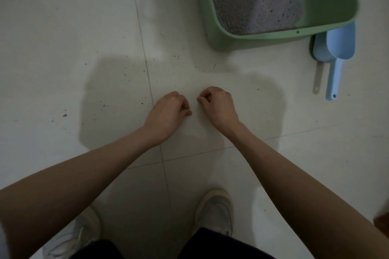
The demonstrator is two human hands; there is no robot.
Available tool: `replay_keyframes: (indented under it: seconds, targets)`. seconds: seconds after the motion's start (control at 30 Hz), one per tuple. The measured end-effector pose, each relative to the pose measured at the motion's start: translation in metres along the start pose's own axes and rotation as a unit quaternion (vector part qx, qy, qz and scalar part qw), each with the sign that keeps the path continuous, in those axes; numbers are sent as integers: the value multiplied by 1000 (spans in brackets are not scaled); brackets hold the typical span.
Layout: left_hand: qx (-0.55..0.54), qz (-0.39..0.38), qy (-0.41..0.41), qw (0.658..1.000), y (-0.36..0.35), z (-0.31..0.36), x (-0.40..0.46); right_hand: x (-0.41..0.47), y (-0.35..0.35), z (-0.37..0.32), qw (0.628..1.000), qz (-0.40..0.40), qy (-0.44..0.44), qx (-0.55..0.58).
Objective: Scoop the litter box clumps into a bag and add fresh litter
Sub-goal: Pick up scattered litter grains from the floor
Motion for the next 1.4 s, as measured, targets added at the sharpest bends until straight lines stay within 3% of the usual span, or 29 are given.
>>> replay_keyframes:
  seconds: [0.13, 0.23, 0.27, 0.33, 0.37, 0.4, 0.43, 0.47, 0.6, 0.67, 0.73, 0.77, 0.87, 0.97, 1.03, 1.07, 1.1, 1.13, 1.17, 1.2, 1.23, 1.3, 1.33, 1.4]
  targets:
    - [16, 3, -7, 1000, 0, 2, 0, -1, 3, 0, 1000, 1, 8, 16]
    - [15, 6, -16, 1000, -1, 2, 1, -6, 12, 12, 978, 40, -76, 191]
    - [6, 8, -15, 1000, 0, 2, 1, -9, 15, 19, 942, 61, -120, 307]
    - [-6, 11, -11, 1000, -1, 0, 2, -14, 13, 24, 806, 83, -191, 555]
    - [-7, 11, -10, 1000, -2, 1, 2, -16, 13, 26, 747, 85, -211, 625]
    - [-6, 11, -11, 1000, -2, 1, 2, -16, 14, 27, 721, 83, -219, 652]
    - [-3, 11, -15, 1000, -3, 3, 2, -15, 16, 27, 723, 77, -217, 652]
    - [4, 10, -21, 1000, -4, 4, 2, -13, 18, 27, 748, 72, -205, 628]
    - [29, -4, -35, 999, -6, 8, 2, 3, 22, 21, 926, 38, -143, 347]
    - [2, -3, -20, 1000, 0, 8, 4, 12, 21, 13, 973, 27, -94, 211]
    - [-92, 4, 52, 994, 11, -1, 9, 17, 20, 7, 992, 24, -58, 105]
    - [-180, 3, 102, 978, 16, -9, 11, 17, 18, 6, 995, 24, -53, 82]
    - [-449, -10, 193, 872, 29, -30, 16, 17, 13, 5, 999, 22, -30, 39]
    - [-541, -20, 193, 819, 36, -30, 18, 18, 9, -1, 1000, 2, 0, 21]
    - [-572, -22, 175, 801, 39, -21, 21, 15, 15, 1, 993, 24, -23, 117]
    - [-584, -23, 168, 794, 40, -16, 24, 12, 21, 5, 971, 45, -56, 229]
    - [-591, -29, 165, 789, 41, -11, 28, 9, 26, 12, 922, 62, -94, 370]
    - [-591, -41, 166, 788, 40, -7, 32, 6, 26, 17, 848, 67, -128, 510]
    - [-579, -52, 170, 796, 39, -2, 37, 3, 27, 21, 771, 65, -148, 616]
    - [-545, -58, 172, 818, 38, 3, 41, 2, 29, 25, 719, 59, -159, 674]
    - [-481, -59, 168, 859, 37, 8, 45, 1, 31, 29, 694, 53, -166, 698]
    - [-267, -35, 126, 955, 35, 19, 54, 5, 35, 38, 688, 62, -174, 702]
    - [-160, -6, 85, 983, 36, 26, 58, 7, 36, 43, 695, 78, -184, 691]
    - [-46, 39, 8, 998, 35, 40, 62, 15, 43, 57, 774, 126, -193, 590]
Point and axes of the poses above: each hand's wrist, its own x-axis towards the middle knuckle, its own y-axis out of the back of the hand, z = x × y, the point moved 7 cm from there along x, towards the middle knuckle, and after that the axes turned 8 degrees about y, right-handed, at the moved point
